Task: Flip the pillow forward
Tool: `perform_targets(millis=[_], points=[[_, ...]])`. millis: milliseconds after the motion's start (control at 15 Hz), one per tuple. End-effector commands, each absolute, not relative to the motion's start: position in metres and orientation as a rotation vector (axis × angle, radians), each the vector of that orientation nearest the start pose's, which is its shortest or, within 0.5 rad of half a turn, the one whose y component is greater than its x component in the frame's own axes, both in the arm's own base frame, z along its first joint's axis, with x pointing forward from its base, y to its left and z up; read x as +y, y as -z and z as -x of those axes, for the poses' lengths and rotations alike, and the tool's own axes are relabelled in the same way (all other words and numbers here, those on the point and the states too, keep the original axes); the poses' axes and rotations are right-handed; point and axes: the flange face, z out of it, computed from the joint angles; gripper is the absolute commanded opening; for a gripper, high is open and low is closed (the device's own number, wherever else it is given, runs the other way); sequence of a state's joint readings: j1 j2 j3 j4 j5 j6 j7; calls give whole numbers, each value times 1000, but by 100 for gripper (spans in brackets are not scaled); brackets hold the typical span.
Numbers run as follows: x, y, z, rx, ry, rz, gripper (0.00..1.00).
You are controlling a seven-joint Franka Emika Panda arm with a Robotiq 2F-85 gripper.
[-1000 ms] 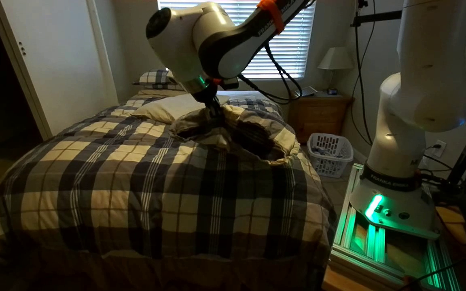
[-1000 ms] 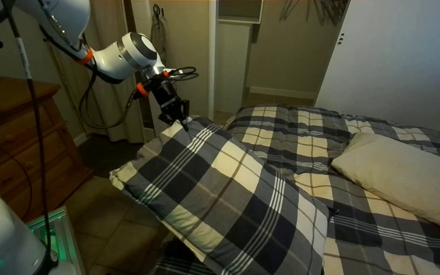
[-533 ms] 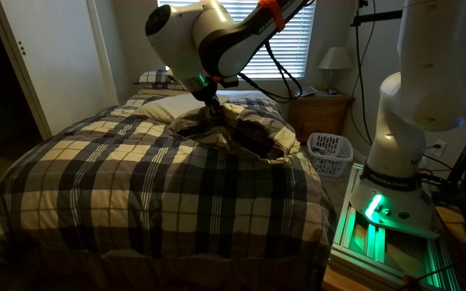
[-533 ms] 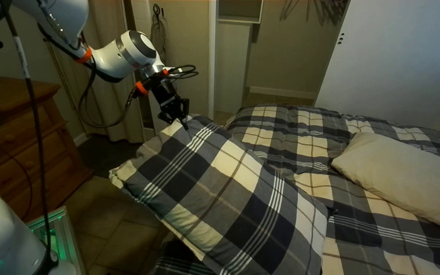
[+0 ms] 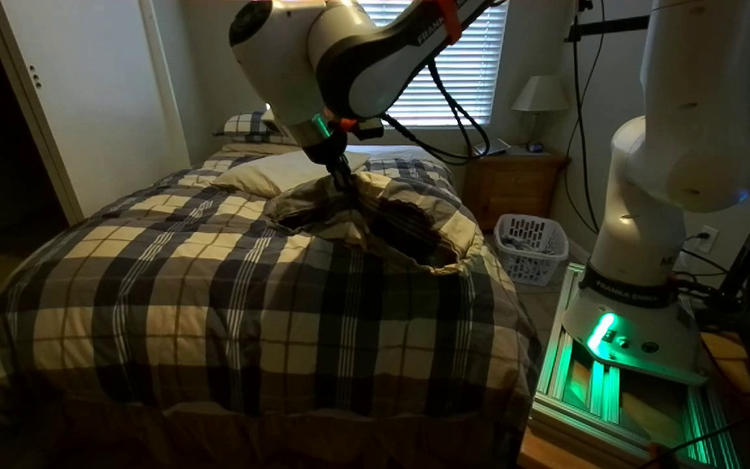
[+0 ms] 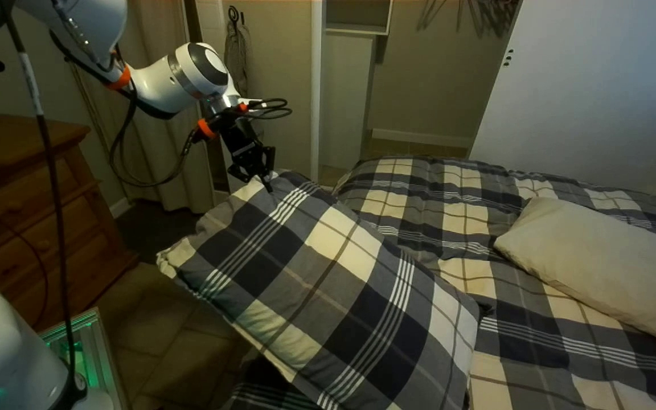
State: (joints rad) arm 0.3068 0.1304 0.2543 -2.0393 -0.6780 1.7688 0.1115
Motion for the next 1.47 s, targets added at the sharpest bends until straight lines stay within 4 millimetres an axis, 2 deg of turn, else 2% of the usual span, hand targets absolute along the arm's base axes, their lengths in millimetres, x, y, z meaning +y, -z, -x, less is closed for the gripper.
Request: perform_targets(millis=[0, 200, 467, 600, 800, 933, 1067, 1200, 1267, 1400], points=[[260, -418, -460, 957, 164, -2355, 5], [272, -454, -442, 956, 101, -2445, 4], [272, -519, -415, 897, -7, -2510, 4], [265, -551, -402, 860, -67, -2521, 3], [244, -598, -382, 768, -151, -2528, 4], [229, -622, -367, 683, -184, -2478, 4], [211, -639, -354, 595, -150, -2433, 4], [184, -645, -350, 503, -99, -2392, 3], [205, -625, -359, 586, -92, -2438, 11], [191, -632, -356, 532, -75, -2430, 11]])
